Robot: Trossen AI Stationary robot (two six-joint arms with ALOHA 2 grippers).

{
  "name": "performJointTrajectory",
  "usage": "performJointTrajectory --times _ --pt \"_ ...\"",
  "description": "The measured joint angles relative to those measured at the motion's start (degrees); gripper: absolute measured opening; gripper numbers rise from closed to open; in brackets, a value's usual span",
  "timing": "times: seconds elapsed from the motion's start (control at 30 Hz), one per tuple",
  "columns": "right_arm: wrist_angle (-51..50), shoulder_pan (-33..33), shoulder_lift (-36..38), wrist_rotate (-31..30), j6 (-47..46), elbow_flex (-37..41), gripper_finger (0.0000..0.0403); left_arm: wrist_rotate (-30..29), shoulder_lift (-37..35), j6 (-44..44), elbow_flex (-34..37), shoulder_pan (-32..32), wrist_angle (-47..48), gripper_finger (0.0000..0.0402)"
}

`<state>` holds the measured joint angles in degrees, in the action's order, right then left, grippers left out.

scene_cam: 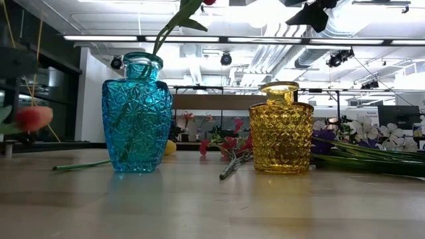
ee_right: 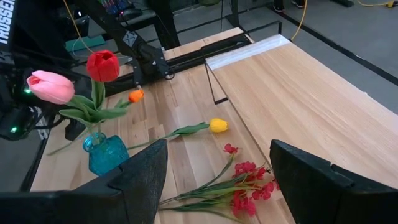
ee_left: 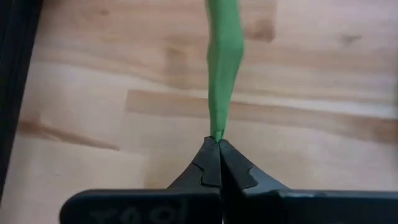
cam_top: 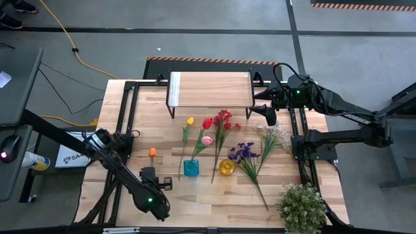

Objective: Pick and place flowers into a vace then onto a shelf
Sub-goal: Put the orange tulip into the blue vase

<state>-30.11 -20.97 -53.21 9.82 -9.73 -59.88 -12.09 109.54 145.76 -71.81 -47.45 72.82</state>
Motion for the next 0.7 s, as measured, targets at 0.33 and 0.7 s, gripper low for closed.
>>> performJointTrajectory --times 0.33,0.7 --pt "0.0 0.0 0.0 0.2 -0.9 0.0 0.0273 -2.2 -0.2 -0.3 -10.5 0.2 17.6 0.0020" --pt "0.0 0.0 0.0 0.6 -0.9 0.0 0.0273 -19.1 -2.4 -1.4 -14.9 0.2 17.3 0.0020"
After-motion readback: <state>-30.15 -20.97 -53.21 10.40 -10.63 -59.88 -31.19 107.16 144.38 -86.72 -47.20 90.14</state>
